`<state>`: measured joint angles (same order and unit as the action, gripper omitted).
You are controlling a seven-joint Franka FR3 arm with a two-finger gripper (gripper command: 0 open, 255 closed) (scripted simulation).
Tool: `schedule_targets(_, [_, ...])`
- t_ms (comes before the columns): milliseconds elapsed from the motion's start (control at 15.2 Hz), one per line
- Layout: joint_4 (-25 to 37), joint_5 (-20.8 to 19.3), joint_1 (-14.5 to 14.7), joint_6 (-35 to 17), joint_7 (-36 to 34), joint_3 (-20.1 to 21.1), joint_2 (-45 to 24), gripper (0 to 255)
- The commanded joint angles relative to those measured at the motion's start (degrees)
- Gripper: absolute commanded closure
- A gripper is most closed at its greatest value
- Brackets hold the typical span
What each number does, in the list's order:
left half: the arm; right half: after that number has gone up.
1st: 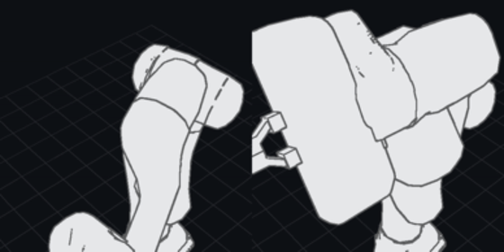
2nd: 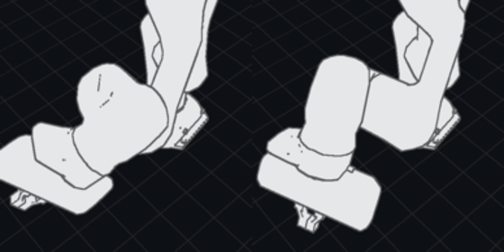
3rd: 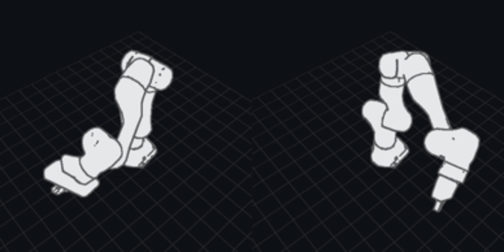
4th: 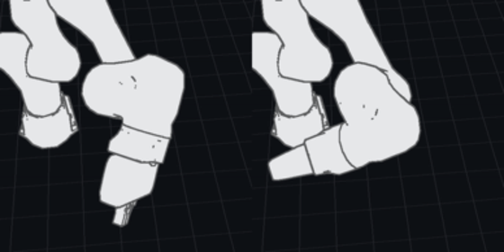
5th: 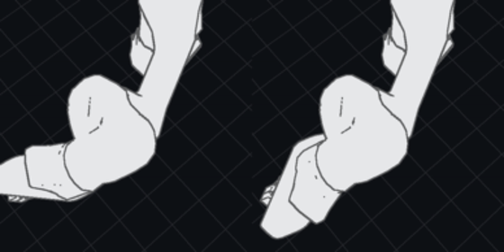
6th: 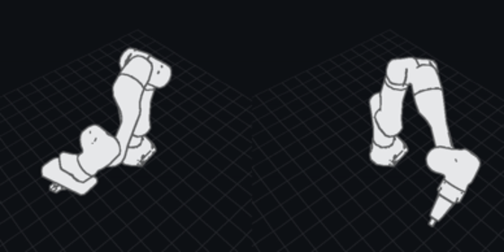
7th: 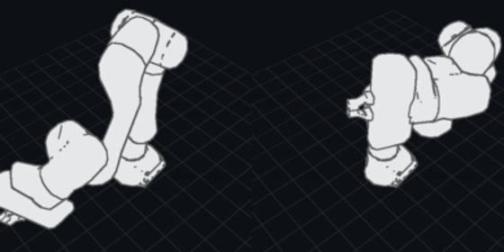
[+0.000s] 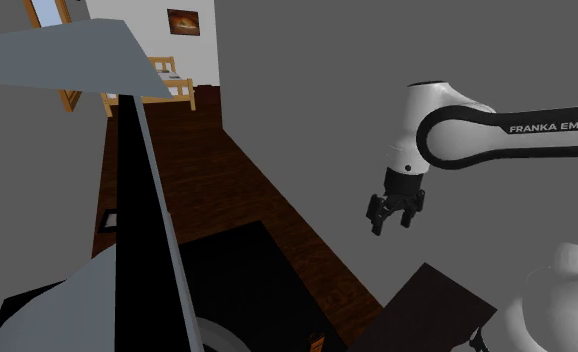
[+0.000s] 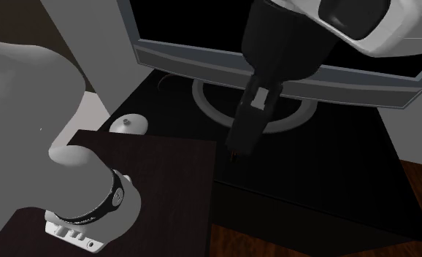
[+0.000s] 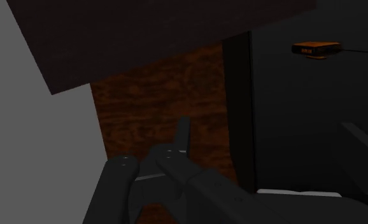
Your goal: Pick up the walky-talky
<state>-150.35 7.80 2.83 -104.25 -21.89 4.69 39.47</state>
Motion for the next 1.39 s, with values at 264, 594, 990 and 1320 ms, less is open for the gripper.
schedule_targets(264, [-5.74,6.23,2.45,-11.57,-4.9,3.61,-6.31,0])
schedule_targets(594, [-7.85,12.05,5.08,-22.24,-8.05,6.69,-14.97,0])
schedule_targets(990, [-7.01,19.73,8.58,-35.33,-10.13,10.0,-28.63,0])
schedule_targets(1320, [-3.41,26.62,11.3,-45.15,-10.15,12.4,-41.5,0])
